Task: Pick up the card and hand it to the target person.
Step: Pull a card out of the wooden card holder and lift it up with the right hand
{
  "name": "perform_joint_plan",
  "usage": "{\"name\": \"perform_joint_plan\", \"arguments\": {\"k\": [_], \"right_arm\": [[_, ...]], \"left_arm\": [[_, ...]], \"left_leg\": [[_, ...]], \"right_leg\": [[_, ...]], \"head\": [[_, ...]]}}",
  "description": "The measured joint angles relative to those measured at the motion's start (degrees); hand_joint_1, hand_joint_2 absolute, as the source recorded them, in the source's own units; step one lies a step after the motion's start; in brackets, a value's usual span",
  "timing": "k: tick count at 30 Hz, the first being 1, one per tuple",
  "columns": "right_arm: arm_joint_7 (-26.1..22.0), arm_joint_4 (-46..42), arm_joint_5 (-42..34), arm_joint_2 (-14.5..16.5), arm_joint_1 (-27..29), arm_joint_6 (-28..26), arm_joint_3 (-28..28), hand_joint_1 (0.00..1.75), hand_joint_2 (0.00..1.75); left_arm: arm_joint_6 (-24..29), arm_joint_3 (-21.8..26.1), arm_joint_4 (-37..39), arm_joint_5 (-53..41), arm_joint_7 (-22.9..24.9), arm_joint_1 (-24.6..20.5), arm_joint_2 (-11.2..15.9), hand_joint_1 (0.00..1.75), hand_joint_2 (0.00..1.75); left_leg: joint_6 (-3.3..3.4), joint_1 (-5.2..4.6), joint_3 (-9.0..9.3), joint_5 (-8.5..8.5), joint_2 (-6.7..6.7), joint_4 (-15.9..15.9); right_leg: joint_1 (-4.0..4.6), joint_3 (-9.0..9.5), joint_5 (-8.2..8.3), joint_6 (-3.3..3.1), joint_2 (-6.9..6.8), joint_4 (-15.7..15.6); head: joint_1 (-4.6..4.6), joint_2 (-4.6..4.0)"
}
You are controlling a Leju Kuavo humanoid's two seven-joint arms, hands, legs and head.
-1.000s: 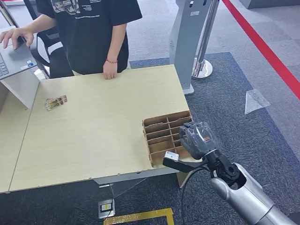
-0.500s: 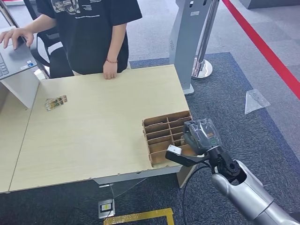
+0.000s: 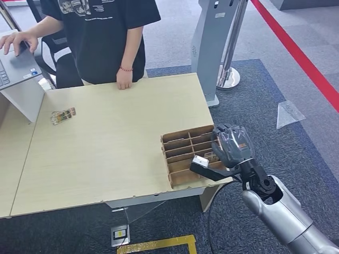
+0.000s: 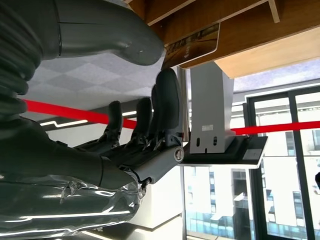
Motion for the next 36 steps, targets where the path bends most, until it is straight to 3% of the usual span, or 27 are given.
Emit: {"name": "perform_joint_plan", "arguments": {"k": [14,36], "right_arm": [[-1.1,1.3,0.4,1.4,-3.5,1.0,0.7,1.03,1.75],[-1.4,9.2,0.0,4.1,-8.0,3.4,1.5,1.01,1.75]], "left_arm": [[-0.6,-0.1,0.0,-1.1,0.0,0.0,-0.2,0.0,1.75],[-0.8,-0.3,0.0,-2.1,0.0,-0.1,-0.5,0.0,1.75]], "left_leg": [[0.0,0.0,-0.01,0.0,0.0,0.0],[0.0,0.0,-0.02,0.0,-0.02,0.0]], "right_leg": [[0.0,0.0,0.0,0.0,0.0,0.0],[0.0,-0.01,0.0,0.0,-0.01,0.0]], "head": [[0.0,0.0],[0.0,0.0]]}}
